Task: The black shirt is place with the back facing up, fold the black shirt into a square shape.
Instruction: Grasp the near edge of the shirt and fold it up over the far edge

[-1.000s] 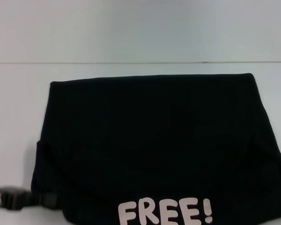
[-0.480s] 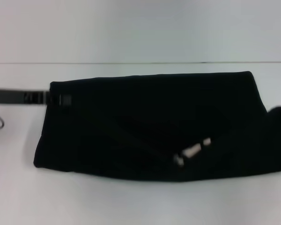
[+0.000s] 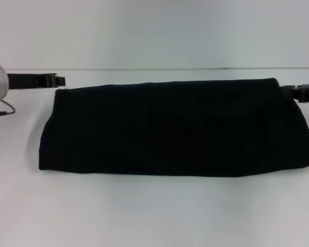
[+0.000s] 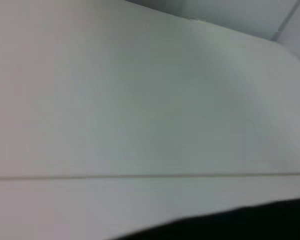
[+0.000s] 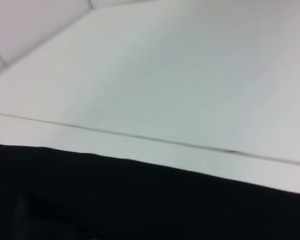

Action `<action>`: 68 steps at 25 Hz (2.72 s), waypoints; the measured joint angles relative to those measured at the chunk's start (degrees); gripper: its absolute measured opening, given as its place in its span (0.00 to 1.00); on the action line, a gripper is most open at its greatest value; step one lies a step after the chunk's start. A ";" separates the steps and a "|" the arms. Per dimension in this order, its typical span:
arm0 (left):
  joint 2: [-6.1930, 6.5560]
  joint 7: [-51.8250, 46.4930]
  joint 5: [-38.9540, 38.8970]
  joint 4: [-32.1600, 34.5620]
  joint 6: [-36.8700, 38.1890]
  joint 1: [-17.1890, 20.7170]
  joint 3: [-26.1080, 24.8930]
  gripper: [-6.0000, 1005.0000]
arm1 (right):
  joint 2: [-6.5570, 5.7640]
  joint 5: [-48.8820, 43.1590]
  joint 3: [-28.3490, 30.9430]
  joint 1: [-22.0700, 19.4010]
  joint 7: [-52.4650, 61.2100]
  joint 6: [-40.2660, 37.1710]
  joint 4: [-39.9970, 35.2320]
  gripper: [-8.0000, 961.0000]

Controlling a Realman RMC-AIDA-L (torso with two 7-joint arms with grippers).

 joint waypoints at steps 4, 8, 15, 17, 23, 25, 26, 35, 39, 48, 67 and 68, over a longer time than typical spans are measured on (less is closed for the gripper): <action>-1.46 -0.02 -0.03 -0.84 -7.39 -0.71 2.86 0.03 | 1.43 0.04 -1.68 3.62 0.01 11.39 4.05 0.03; -2.30 0.04 -0.11 -0.84 -10.77 -1.22 4.18 0.04 | 3.18 0.04 -3.38 6.88 -0.26 18.98 5.59 0.03; -2.20 -0.45 0.44 -0.97 -10.89 -1.62 5.18 0.07 | 3.83 0.29 -3.75 8.31 0.03 20.56 5.60 0.03; -2.31 -2.42 0.79 -0.99 -10.67 -1.50 6.31 0.07 | 4.11 0.31 -3.76 8.01 0.08 20.64 5.71 0.03; -2.43 -13.98 4.02 -1.01 -10.77 -1.48 11.51 0.10 | 5.05 0.13 -3.77 7.08 0.08 20.83 5.78 0.03; -2.45 -16.88 4.63 -1.17 -11.28 -1.61 11.79 0.11 | 5.28 0.11 -3.77 6.98 -0.14 21.10 5.84 0.03; -2.47 -17.91 4.79 -1.27 -11.46 -1.64 11.81 0.11 | 5.40 0.09 -3.89 6.96 -0.25 21.34 5.86 0.03; -3.03 -20.30 5.00 -4.57 -15.81 -2.03 11.87 0.47 | 6.32 0.02 -6.28 7.02 -0.43 23.45 5.90 0.03; -3.86 -20.08 5.06 -5.10 -17.73 -2.05 11.98 0.69 | 6.69 0.02 -7.01 7.26 -0.45 23.93 5.89 0.03; -4.55 -19.97 5.12 -6.19 -19.93 -2.31 15.93 0.84 | 7.01 -0.02 -7.28 7.32 -0.49 24.35 5.74 0.03; -4.69 -19.84 5.11 -5.89 -21.18 -2.15 19.09 0.53 | 7.01 -0.02 -7.30 7.37 -0.46 24.14 5.57 0.03; -4.69 -19.84 5.12 -5.93 -21.36 -2.10 19.09 0.45 | 7.01 -0.01 -7.32 7.35 -0.47 24.15 5.57 0.03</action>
